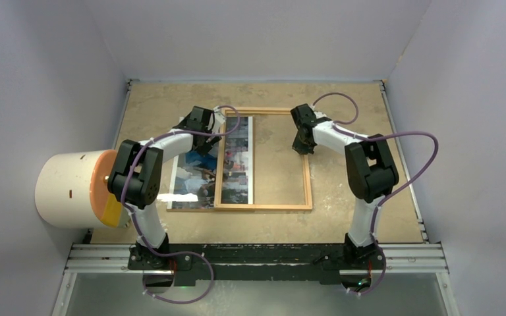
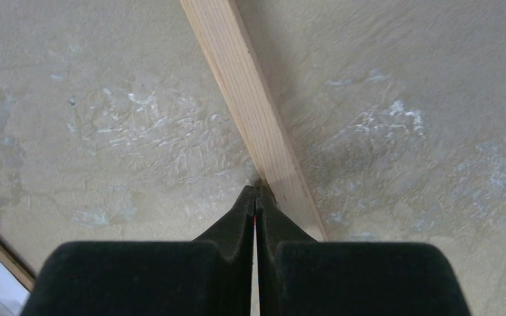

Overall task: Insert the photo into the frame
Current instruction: Move the photo frame to the center of the board.

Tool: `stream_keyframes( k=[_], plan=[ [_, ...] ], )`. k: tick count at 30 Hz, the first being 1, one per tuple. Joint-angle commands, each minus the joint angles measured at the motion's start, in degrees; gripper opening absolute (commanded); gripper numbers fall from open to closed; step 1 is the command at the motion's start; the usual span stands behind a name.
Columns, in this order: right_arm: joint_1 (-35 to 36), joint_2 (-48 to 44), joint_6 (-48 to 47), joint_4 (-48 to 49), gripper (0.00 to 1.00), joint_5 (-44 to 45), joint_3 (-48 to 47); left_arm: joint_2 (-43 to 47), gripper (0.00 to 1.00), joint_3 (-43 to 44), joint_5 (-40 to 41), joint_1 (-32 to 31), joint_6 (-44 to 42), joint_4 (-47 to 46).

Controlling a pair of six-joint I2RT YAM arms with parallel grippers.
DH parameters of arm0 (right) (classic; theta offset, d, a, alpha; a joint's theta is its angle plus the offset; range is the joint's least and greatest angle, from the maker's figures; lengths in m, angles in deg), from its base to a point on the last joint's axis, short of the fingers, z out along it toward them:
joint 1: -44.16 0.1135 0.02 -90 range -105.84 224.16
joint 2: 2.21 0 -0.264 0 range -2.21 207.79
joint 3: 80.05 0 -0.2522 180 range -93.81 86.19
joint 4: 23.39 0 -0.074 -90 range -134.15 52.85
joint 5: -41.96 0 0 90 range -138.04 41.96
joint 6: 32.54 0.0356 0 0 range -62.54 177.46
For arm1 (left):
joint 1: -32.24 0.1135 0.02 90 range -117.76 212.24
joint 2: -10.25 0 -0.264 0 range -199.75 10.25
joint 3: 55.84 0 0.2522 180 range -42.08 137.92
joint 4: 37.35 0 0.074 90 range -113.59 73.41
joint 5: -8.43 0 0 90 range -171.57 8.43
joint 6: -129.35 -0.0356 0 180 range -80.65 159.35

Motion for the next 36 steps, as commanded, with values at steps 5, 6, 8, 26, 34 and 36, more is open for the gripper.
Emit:
stream_keyframes(
  k=[5, 6, 8, 26, 34, 36],
  plan=[
    [-5.0, -4.6, -2.0, 1.1, 0.0, 5.4, 6.0, -1.3, 1.0, -2.9, 3.5, 0.1, -3.2, 0.3],
    [-5.2, -5.1, -2.9, 1.9, 0.0, 6.7, 6.9, -1.4, 1.0, -2.9, 3.5, 0.1, -3.4, 0.2],
    [-5.7, -5.7, -4.8, 2.3, 0.0, 7.7, 8.3, -1.4, 1.0, -2.9, 3.7, 0.1, -3.7, 0.0],
    [-8.5, -9.9, -10.3, -3.9, 0.03, 21.4, 5.7, -0.3, 1.0, -3.1, 2.9, 0.1, -5.6, -0.4],
    [5.0, -6.8, -4.6, -9.3, 0.49, 16.1, -8.0, 1.7, 1.0, 0.5, -3.0, 0.8, -1.4, 4.9],
    [8.8, -6.2, -2.2, -7.4, 0.43, 12.0, -9.9, 2.3, 1.0, 2.1, -4.9, 1.5, 0.0, 6.5]
  ],
)
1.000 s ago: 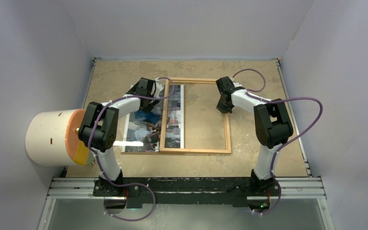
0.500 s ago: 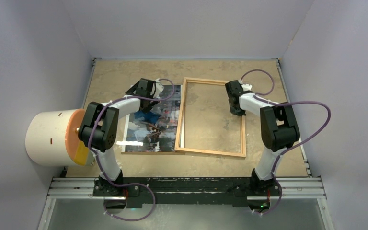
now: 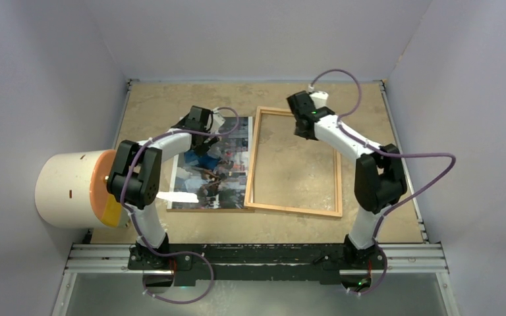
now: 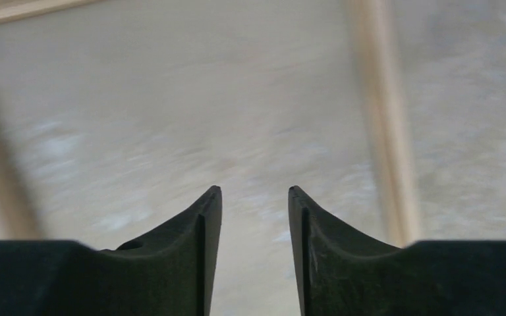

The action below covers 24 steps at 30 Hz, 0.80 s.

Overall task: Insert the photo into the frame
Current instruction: Move the photo frame to the center of the board, then adjust the photo frame item at the center of the board.

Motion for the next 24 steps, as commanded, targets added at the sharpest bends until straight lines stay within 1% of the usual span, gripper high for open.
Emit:
stream_keyframes(
  k=[1, 3, 4, 6, 9, 13, 16, 19, 21, 24],
  plan=[
    [9.7, 0.9, 6.1, 0.9, 0.39, -7.8, -5.7, 2.2, 1.0, 3.4, -6.7, 1.6, 4.4, 7.7],
    [12.9, 1.2, 7.4, 6.0, 0.27, -11.8, -6.0, 2.7, 1.0, 5.2, -8.7, 2.7, 5.7, 9.5],
    [14.3, 1.9, 8.0, 7.9, 0.24, -13.5, -6.5, 2.9, 1.0, 5.9, -9.2, 3.4, 6.1, 10.2],
    [16.4, 5.6, 8.8, 8.6, 0.22, -16.0, -10.4, 3.4, 1.0, 6.9, -9.8, 4.8, 6.5, 10.7],
    [18.4, 11.7, 9.3, 7.0, 0.22, -18.9, -16.5, 4.3, 1.0, 7.7, -10.3, 7.1, 6.4, 10.9],
    [20.1, 17.6, 9.2, 7.5, 0.2, -20.2, -20.7, 5.4, 1.0, 8.7, -9.7, 9.8, 5.7, 11.1],
    [20.3, 20.8, 9.2, 7.5, 0.18, -20.7, -22.2, 5.8, 1.0, 8.6, -7.7, 10.8, 4.7, 10.5],
    [20.3, 22.7, 9.8, 5.3, 0.12, -19.6, -23.3, 5.4, 0.99, 8.5, -5.8, 11.5, 3.2, 9.4],
    [20.3, 23.0, 10.7, 3.4, 0.12, -19.7, -22.8, 5.0, 0.99, 8.4, -4.5, 12.0, 2.0, 8.5],
    [19.7, 21.8, 10.8, 2.8, 0.11, -17.3, -20.5, 3.3, 0.98, 8.6, -1.7, 12.8, 0.5, 6.0]
  ],
)
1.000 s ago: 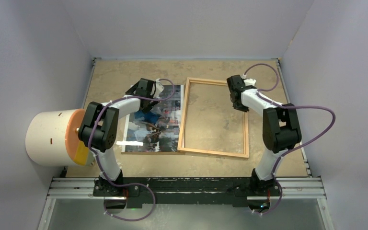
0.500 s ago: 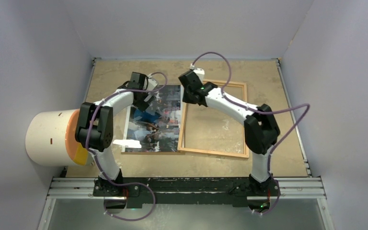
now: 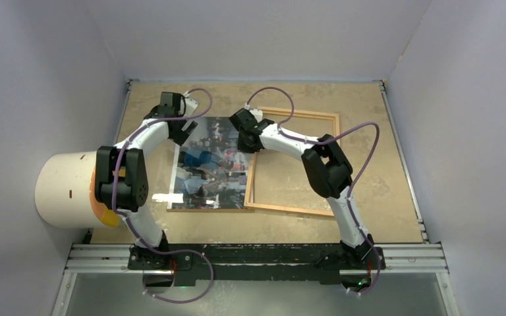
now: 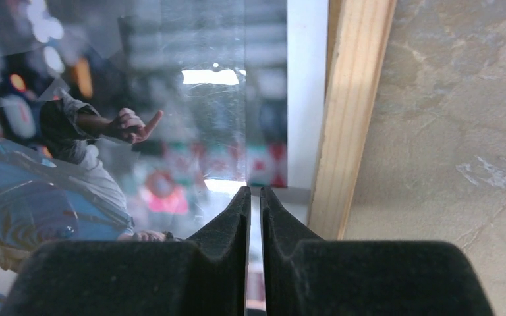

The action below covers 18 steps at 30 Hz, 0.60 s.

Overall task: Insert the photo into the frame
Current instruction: Adjust the photo frame item at the center of the board.

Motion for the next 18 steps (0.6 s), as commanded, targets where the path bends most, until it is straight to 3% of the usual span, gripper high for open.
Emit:
stream_keyframes(
  k=[1, 5, 15, 18],
  plan=[
    [-0.9, -2.7, 1.6, -3.6, 0.11, 2.5, 1.2, -1.0, 0.98, 1.9, 5.8, 1.3, -3.2, -4.8],
    [-3.1, -5.6, 2.0, -2.2, 0.1, 3.0, 6.9, -2.9, 0.94, 1.0, 14.5, 1.4, -3.9, -11.6],
    [-6.6, -10.7, -0.4, 0.2, 0.1, 1.5, 13.8, -8.1, 0.94, 1.0, 24.6, 1.5, -8.9, -20.8],
    [-6.9, -11.2, -0.5, 0.5, 0.15, 0.6, 14.3, -9.6, 0.93, 0.8, 26.9, 1.5, -10.1, -24.0]
  ],
)
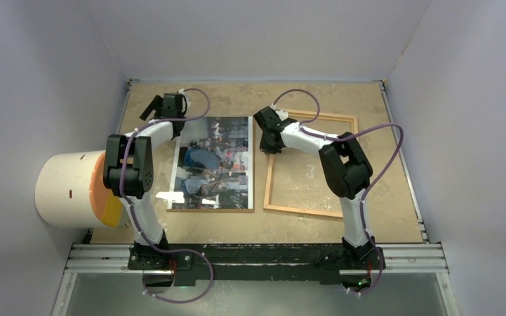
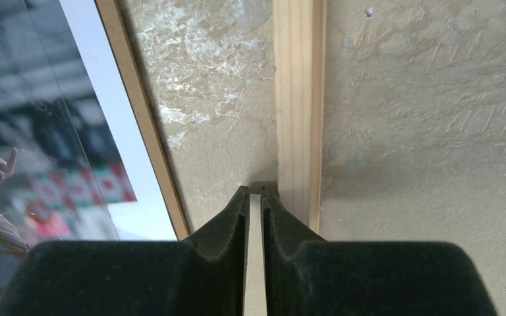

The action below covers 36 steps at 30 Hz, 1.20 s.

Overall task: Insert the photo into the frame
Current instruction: Adjust the photo frame item at the center of the board.

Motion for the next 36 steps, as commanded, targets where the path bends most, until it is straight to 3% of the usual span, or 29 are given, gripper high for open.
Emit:
stream_keyframes(
  k=[1, 6, 9, 20, 36],
  plan=[
    [0.0, -3.5, -1.0, -0.1, 0.19, -0.7, 1.4, -2.1, 0.93, 0.5, 6.8, 0.5, -3.3, -8.2],
    [-0.4, -4.3, -0.9, 3.3, 0.56, -5.9, 1.6, -4.2, 0.92, 0.9, 6.6, 0.8, -1.3, -8.1],
    [-0.9, -3.1, -1.2, 4.2, 0.64, -8.8, -0.1, -6.2, 0.92, 2.9, 4.3, 0.8, 1.9, -2.5],
    [-5.1, 0.8, 1.4, 10.6, 0.67, -22.8, 0.2, -10.7, 0.92, 7.1, -6.2, 0.8, 10.0, 10.5],
    [-6.4, 2.3, 1.7, 14.1, 0.65, -29.7, 4.2, -6.9, 0.91, 3.4, -20.3, 0.1, 13.4, 13.2]
  ],
)
